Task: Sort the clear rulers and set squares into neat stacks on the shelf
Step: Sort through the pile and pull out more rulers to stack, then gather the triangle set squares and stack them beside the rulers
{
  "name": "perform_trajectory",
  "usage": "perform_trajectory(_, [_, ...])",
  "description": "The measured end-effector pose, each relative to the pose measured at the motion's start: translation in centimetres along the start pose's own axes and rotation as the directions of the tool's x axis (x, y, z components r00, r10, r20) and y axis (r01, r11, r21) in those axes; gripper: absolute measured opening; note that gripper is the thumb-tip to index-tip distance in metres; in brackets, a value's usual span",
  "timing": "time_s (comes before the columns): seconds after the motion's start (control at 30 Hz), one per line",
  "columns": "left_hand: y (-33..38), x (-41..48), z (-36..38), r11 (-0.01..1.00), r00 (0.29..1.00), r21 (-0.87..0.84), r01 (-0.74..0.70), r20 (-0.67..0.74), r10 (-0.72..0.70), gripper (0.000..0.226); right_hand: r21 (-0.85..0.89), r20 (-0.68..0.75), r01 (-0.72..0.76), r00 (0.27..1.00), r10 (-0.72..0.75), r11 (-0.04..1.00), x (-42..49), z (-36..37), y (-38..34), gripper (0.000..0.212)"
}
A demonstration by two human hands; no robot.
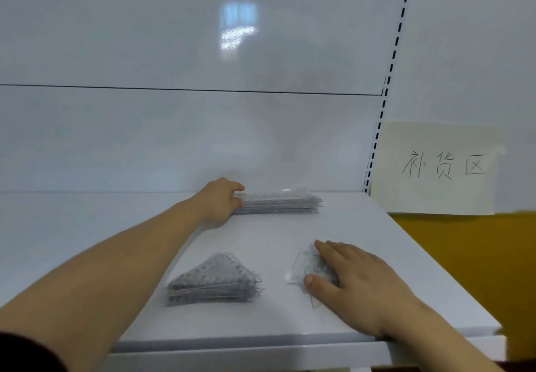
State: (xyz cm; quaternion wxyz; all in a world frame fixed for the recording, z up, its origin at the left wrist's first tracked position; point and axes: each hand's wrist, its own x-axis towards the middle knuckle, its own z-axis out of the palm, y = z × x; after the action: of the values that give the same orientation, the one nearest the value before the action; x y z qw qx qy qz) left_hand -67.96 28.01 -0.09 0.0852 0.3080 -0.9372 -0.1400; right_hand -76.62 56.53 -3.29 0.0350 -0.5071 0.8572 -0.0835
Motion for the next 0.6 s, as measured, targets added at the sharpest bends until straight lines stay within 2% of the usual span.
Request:
perform_trajectory(0.2, [0.3,0.2,0.5,0.999,0.999,-0.040,-0.006,0.032,0.008,0.049,0.011,-0.018,0.010,1.000,-0.010,1.000,-0.1,-0.1,0.0,0.075])
perform_trajectory(0.4, [0.7,-0.8,-0.6,0.999,1.000,-0.040,0.018,0.014,-0.017,0.062,-0.012,-0.052,0.005,0.999,-0.005,1.000,-0.4,-0.3,-0.3,0.074])
perform_trajectory(0.6, [0.6,-4.9,-1.5,0.999,0.999,-0.028,0.037,0.004,-0.036,0.061,-0.200,0.005,0.038,0.999,-0.038,0.979,-0.5,-1.1,-0.7,0.073])
